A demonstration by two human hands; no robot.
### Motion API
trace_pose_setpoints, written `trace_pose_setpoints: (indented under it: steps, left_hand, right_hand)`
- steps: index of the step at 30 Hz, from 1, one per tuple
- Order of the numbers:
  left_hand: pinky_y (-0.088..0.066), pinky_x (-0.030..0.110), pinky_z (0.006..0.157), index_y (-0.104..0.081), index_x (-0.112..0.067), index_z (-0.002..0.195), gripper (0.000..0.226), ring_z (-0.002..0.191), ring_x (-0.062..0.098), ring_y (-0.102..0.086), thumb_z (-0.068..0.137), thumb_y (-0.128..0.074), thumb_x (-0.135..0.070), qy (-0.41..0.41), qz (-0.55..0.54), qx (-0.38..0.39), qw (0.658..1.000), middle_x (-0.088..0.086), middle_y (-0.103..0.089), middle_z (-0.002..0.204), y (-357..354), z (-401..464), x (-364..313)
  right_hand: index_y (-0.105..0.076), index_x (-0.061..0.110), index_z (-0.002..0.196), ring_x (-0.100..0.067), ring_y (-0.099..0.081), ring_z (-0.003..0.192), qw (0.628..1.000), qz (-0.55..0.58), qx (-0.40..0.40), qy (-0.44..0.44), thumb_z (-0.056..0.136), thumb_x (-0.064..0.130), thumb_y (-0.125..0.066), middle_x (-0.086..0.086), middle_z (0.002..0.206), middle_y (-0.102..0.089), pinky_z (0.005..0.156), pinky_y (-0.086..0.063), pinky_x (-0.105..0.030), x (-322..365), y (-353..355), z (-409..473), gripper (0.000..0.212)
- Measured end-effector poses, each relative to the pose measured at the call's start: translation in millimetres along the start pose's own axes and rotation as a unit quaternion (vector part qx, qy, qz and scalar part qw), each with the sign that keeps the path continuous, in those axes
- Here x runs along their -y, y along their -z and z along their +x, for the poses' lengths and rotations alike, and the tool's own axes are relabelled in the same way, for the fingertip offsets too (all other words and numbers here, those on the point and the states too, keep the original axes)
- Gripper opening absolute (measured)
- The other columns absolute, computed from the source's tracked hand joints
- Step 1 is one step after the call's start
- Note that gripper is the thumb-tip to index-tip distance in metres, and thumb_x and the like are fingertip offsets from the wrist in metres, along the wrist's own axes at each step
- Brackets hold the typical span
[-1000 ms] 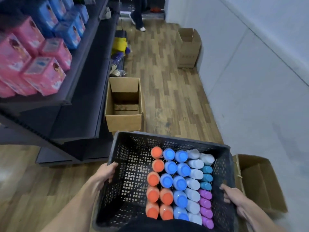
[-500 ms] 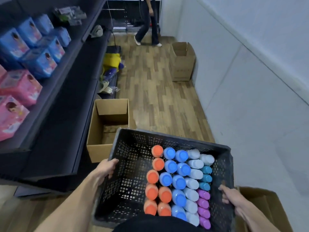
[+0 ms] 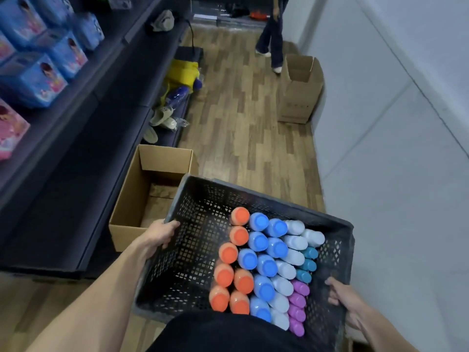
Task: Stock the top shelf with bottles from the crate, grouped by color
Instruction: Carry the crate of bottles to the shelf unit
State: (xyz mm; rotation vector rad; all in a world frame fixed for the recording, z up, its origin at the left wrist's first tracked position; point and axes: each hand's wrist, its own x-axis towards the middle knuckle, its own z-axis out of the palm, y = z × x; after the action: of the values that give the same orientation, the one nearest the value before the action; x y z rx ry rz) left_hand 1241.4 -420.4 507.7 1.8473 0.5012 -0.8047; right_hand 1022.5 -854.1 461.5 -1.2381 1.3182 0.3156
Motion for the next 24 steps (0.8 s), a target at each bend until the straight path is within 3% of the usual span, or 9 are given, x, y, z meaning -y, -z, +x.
trace_pose_setpoints:
  steps: [16, 24]
  left_hand:
    - [-0.026, 0.031, 0.050, -0.046, -0.014, 0.081, 0.022, 0.049, 0.018, -0.033, 0.097, -0.055, -0.025, 0.065, -0.135, -0.100, 0.984, 0.000, -0.038, 0.052, 21.9, 105.7, -80.6]
    - [-0.026, 0.029, 0.048, -0.046, -0.011, 0.081, 0.022, 0.048, 0.018, -0.033, 0.099, -0.052, -0.021, 0.126, -0.230, -0.209, 0.942, 0.003, -0.037, 0.057, -16.7, 102.4, -106.6]
  right_hand:
    - [-0.041, 0.019, 0.058, -0.013, -0.022, 0.050, 0.978, -0.184, 0.066, 0.077, 0.096, 0.012, -0.057, -0.001, 0.054, -0.027, 0.053, -0.020, -0.028, 258.1, -96.3, 93.5, 0.041]
    - [-0.040, 0.020, 0.052, -0.015, -0.026, 0.044, 0.928, -0.331, 0.145, 0.093, 0.095, 0.015, -0.058, -0.002, 0.048, -0.031, 0.050, -0.021, -0.028, 397.8, -165.1, 169.2, 0.048]
